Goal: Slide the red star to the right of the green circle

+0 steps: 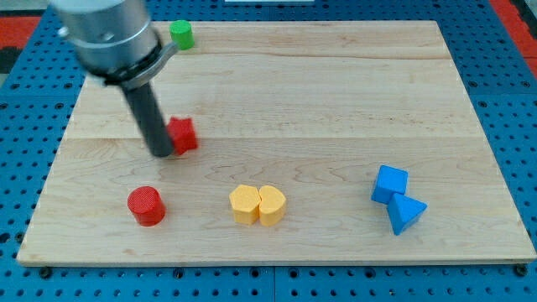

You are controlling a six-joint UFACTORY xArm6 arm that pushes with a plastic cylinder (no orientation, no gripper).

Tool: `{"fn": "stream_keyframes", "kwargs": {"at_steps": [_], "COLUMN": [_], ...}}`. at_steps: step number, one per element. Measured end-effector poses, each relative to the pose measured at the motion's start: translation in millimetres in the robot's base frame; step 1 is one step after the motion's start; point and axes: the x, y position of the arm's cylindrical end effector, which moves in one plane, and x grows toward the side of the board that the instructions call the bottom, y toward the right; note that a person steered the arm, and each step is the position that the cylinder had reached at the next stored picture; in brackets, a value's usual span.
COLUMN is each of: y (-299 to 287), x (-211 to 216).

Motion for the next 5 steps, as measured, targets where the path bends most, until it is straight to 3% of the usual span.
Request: {"fn": "stream_keyframes", "kwargs": {"at_steps": [1, 3, 5], "y": [34.1, 129.3, 90.9], "x": [-42.3, -64.9, -127.9]}}
